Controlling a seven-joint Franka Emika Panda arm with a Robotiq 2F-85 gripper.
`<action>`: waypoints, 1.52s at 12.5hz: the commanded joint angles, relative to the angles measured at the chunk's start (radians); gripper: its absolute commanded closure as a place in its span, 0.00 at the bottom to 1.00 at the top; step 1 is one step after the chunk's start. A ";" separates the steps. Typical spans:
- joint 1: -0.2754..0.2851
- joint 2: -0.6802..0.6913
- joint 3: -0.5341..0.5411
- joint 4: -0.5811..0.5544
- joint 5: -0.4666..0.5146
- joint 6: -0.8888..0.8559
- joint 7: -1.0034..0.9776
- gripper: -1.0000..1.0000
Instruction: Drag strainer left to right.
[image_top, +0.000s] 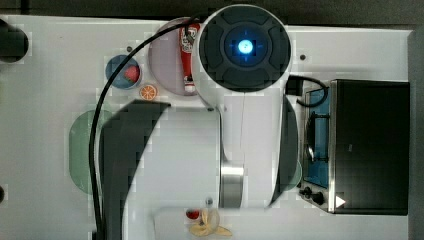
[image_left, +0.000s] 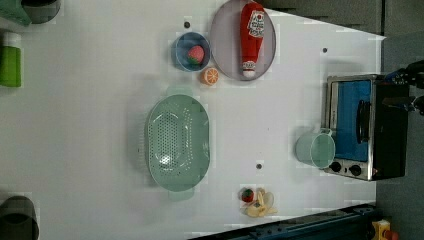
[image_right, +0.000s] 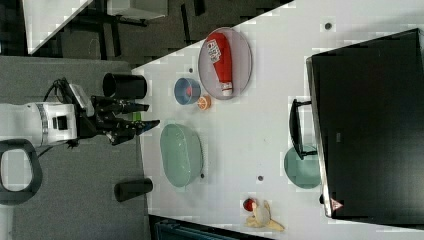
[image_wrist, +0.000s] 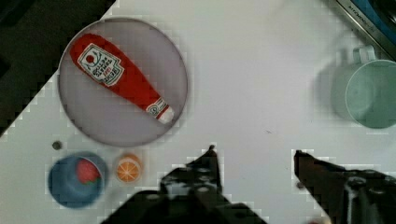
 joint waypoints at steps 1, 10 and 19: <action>-0.017 -0.391 -0.022 -0.226 -0.025 -0.107 0.062 0.21; 0.047 -0.259 0.317 -0.242 0.045 -0.098 0.208 0.00; 0.052 0.146 0.619 -0.266 0.032 0.317 1.091 0.00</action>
